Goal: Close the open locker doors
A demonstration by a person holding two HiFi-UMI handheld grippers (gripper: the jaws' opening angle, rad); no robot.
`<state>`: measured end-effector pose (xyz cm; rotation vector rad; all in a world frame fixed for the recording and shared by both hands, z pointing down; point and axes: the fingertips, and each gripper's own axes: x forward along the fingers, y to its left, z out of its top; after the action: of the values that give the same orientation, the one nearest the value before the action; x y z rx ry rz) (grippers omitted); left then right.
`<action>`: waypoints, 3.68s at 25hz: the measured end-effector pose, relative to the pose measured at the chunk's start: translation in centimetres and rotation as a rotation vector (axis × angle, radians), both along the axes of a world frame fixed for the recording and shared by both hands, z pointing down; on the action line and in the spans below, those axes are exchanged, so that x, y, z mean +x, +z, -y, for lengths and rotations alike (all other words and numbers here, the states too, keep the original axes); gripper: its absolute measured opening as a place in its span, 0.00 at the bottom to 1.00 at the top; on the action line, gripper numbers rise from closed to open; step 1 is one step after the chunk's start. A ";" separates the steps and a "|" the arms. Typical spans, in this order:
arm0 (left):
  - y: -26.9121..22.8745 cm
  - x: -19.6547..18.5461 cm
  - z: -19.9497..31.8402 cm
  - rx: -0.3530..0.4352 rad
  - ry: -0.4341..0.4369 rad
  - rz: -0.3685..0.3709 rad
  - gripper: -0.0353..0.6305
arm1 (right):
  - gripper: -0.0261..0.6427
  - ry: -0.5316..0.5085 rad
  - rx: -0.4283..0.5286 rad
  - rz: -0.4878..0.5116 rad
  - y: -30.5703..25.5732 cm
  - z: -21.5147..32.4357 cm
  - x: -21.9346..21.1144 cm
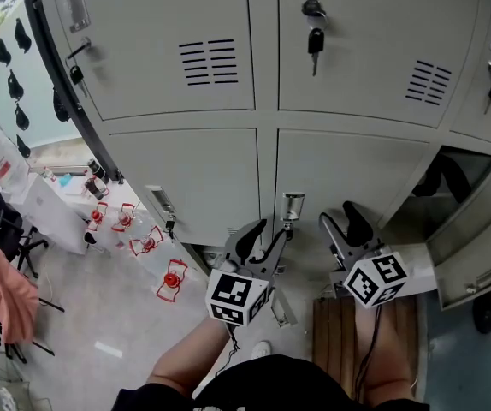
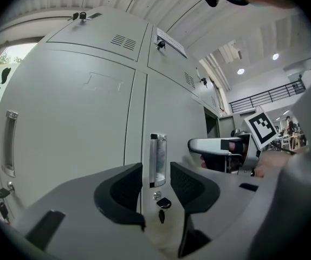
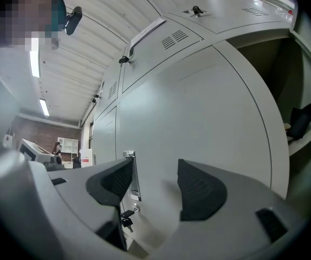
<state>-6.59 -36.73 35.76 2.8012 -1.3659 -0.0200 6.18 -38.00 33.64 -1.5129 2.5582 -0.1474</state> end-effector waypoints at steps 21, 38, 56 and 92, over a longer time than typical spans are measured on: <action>-0.5 -0.3 -0.9 0.009 0.064 -0.010 0.32 | 0.42 0.039 -0.003 0.020 -0.2 0.4 -0.1; -1.9 10.0 -4.9 0.034 0.401 -0.027 0.42 | 0.46 0.211 0.044 0.010 -2.0 -4.6 7.1; -1.9 33.5 -21.1 -0.029 0.932 -0.050 0.52 | 0.50 0.745 0.025 -0.030 -2.7 -27.8 30.2; -1.3 39.9 -23.3 -0.033 0.626 -0.026 0.52 | 0.37 0.482 -0.040 0.010 0.9 -25.0 42.7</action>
<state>33.35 -13.44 34.51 3.0426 -0.4308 -0.0207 48.87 -12.96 34.56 -2.0797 2.1142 -0.1420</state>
